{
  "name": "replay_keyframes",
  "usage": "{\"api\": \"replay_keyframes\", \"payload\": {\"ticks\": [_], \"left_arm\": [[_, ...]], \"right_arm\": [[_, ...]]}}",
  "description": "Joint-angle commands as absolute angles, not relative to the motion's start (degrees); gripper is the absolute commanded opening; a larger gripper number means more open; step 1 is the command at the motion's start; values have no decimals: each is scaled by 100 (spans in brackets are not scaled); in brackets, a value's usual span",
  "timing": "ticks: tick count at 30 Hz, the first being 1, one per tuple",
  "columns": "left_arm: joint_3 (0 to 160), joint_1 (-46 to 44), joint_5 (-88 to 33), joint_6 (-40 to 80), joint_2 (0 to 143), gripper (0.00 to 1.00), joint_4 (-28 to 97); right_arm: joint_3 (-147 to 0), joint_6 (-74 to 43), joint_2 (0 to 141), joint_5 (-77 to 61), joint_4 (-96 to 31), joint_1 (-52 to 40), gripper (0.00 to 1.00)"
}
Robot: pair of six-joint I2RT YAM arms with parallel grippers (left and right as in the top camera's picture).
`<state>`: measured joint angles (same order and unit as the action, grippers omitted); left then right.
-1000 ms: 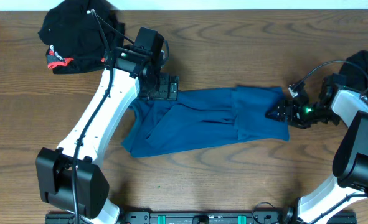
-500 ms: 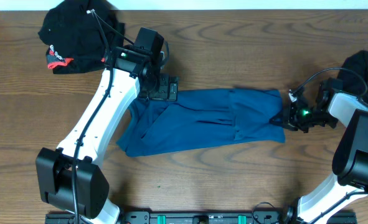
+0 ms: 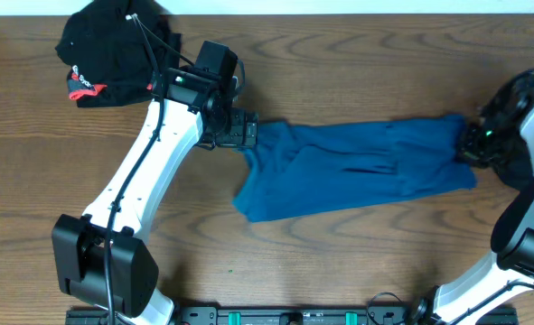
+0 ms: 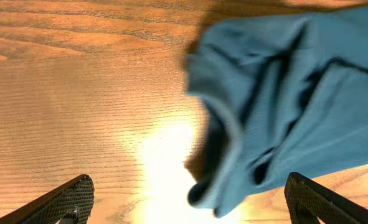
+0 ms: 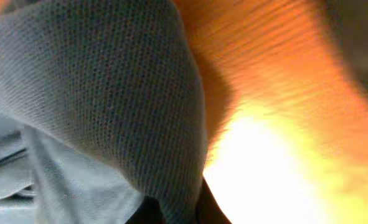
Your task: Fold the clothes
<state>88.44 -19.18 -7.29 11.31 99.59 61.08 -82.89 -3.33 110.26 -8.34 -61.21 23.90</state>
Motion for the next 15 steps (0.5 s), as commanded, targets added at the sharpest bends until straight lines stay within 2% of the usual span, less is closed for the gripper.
{"api": "replay_keyframes", "payload": {"ticks": [1, 15], "left_arm": [[8809, -1894, -676, 1076, 9929, 98, 6121], [8809, -1894, -676, 1076, 9929, 98, 6121]], "right_arm": [[-8851, -532, 11098, -276, -6394, 2392, 1], [-9253, -534, 11089, -1, -6779, 1463, 1]]}}
